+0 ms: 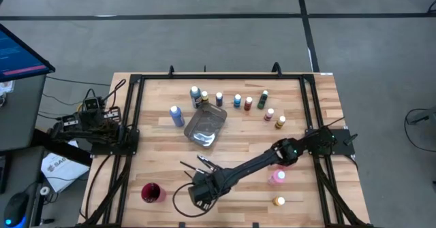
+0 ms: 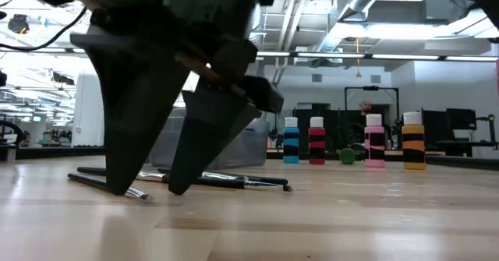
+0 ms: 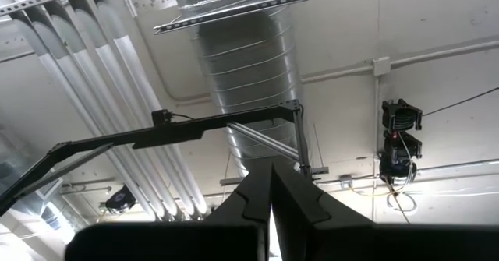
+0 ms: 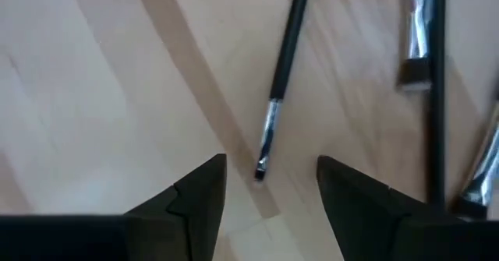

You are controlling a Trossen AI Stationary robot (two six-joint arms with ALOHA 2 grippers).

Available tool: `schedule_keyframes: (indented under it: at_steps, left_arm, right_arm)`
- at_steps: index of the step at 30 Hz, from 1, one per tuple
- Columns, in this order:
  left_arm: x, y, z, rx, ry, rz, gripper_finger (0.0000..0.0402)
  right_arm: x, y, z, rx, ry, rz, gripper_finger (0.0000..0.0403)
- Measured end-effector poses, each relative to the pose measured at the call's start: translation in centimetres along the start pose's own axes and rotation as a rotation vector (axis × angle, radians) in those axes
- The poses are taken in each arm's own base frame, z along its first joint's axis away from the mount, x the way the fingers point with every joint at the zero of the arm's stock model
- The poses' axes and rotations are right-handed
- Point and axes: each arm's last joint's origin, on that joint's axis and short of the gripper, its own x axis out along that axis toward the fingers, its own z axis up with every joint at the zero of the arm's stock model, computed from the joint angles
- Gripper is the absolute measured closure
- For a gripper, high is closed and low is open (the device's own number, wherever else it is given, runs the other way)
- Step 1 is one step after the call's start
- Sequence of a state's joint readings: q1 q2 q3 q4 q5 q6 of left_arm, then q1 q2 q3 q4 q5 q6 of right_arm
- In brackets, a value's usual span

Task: Pick & Place Paint Supplies
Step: Put the silver paintbrush into the red cup

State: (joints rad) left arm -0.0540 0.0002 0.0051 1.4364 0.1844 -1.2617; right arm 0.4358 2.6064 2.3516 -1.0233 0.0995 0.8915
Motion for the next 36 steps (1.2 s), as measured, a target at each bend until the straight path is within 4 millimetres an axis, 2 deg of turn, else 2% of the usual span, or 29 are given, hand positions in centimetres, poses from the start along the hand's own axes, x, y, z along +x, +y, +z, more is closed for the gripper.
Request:
schedule_keyframes:
  at_steps: [11,28,31,36]
  left_arm:
    - [0.0,0.0,0.0,0.0,0.0,0.0,0.0399]
    - [0.0,0.0,0.0,0.0,0.0,0.0,0.0399]
    - [0.0,0.0,0.0,0.0,0.0,0.0,0.0399]
    - [0.0,0.0,0.0,0.0,0.0,0.0,0.0399]
  right_arm:
    - [0.4,0.2,-1.2,-0.013,0.007,-0.071,0.0209]
    - [0.6,-0.5,-0.4,-0.014,0.001,-0.083,0.0241]
    - [0.6,-0.8,-0.2,-0.011,0.013,-0.082,0.0259]
    - [0.7,-1.4,0.2,0.012,0.061,-0.079,0.0316]
